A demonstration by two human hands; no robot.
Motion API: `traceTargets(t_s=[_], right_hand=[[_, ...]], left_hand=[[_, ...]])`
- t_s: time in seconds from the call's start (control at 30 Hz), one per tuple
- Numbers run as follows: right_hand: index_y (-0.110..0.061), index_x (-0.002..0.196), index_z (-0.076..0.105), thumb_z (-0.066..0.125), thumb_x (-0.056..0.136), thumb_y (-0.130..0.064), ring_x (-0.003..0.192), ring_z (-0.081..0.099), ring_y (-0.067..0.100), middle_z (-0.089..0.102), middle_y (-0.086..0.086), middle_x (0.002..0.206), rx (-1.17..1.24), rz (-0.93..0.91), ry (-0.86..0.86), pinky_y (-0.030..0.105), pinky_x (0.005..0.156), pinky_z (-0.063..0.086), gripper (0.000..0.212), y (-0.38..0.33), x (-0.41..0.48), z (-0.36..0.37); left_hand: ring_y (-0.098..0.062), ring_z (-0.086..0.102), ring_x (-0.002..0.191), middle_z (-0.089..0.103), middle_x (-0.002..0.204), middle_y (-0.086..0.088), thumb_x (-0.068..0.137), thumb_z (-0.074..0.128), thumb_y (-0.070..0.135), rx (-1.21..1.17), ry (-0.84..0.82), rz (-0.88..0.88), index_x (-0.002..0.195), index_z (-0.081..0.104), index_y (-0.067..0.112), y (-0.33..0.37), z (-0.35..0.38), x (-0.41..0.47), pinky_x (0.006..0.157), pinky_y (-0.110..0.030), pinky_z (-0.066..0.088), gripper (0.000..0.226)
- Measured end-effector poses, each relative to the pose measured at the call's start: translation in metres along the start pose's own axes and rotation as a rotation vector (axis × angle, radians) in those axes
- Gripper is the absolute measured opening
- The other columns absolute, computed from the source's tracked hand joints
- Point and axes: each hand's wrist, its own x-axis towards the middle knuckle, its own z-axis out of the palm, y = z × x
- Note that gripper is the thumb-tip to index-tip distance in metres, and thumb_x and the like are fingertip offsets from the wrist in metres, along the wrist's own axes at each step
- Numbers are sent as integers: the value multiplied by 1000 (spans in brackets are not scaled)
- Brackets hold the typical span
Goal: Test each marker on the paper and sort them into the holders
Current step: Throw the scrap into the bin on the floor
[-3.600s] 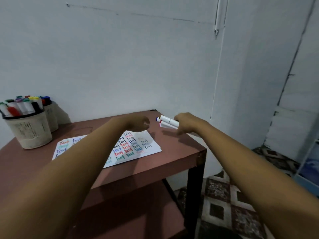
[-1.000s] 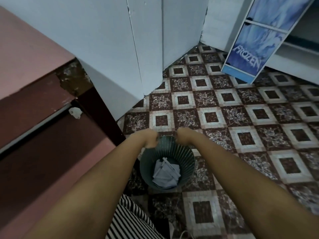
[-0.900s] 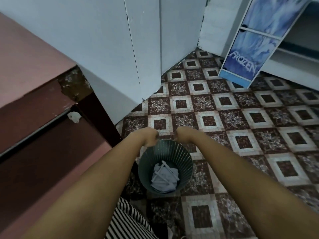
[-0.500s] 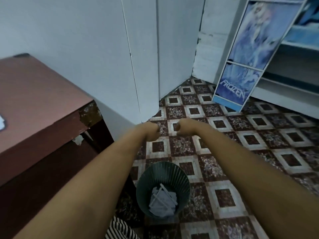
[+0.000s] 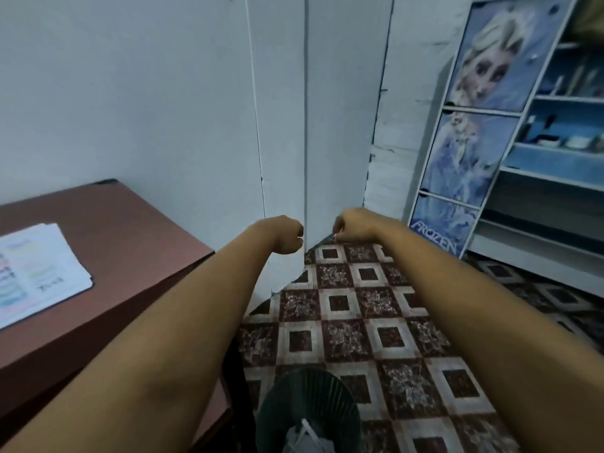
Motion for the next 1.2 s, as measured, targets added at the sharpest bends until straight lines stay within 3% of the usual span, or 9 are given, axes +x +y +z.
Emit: traceTargets(t_s=[0.33, 0.77, 0.97, 1.03, 1.1, 1.13, 1.2], right_hand=[[-8, 125, 59, 50, 93, -13, 116, 55, 23, 58, 10, 129, -5, -154, 170, 25, 90, 41, 34, -80, 1, -74], [-7, 127, 57, 48, 95, -14, 120, 52, 22, 55, 7, 133, 9, -443, 111, 26, 93, 41, 35, -251, 11, -72], [6, 111, 61, 51, 86, -12, 110, 57, 36, 62, 22, 116, 8, -542, 58, 47, 96, 47, 33, -324, 17, -38], [3, 97, 67, 51, 84, -13, 96, 61, 33, 66, 20, 100, -26, -561, 40, 44, 85, 52, 26, -341, 19, -25], [-13, 67, 62, 52, 82, -15, 68, 56, 20, 60, 5, 71, -74, -570, 45, 29, 64, 48, 19, -357, 21, -13], [-15, 67, 61, 53, 82, -18, 68, 54, 14, 60, -1, 72, -97, -582, 44, 26, 65, 46, 18, -366, 22, -6], [-16, 97, 70, 56, 85, -25, 93, 62, 19, 68, 1, 102, -165, -573, 32, 34, 85, 50, 21, -374, 26, 6]], left_hand=[[-24, 39, 130, 42, 142, -7, 98, 35, 29, 1, 206, -144, 138, 40, 16, -55, -74, -52, 104, -39, 36, 43], [-26, 43, 125, 47, 137, -9, 96, 37, 24, -29, 282, -481, 132, 47, 13, -193, -77, -195, 102, -39, 38, 40], [-27, 47, 122, 50, 136, -10, 95, 38, 22, -48, 254, -647, 132, 48, 13, -245, -42, -281, 100, -38, 40, 39], [-26, 48, 121, 51, 135, -9, 95, 40, 22, -54, 248, -695, 130, 50, 13, -257, -31, -307, 100, -38, 41, 38], [-26, 49, 120, 52, 134, -9, 96, 39, 28, -34, 240, -757, 130, 50, 14, -270, -18, -336, 99, -39, 42, 39], [-27, 48, 120, 52, 133, -9, 96, 39, 34, -24, 247, -803, 130, 50, 16, -277, -10, -351, 98, -40, 42, 40], [-31, 48, 119, 49, 132, -12, 96, 36, 42, -32, 261, -915, 130, 49, 18, -286, 7, -375, 97, -42, 42, 44]])
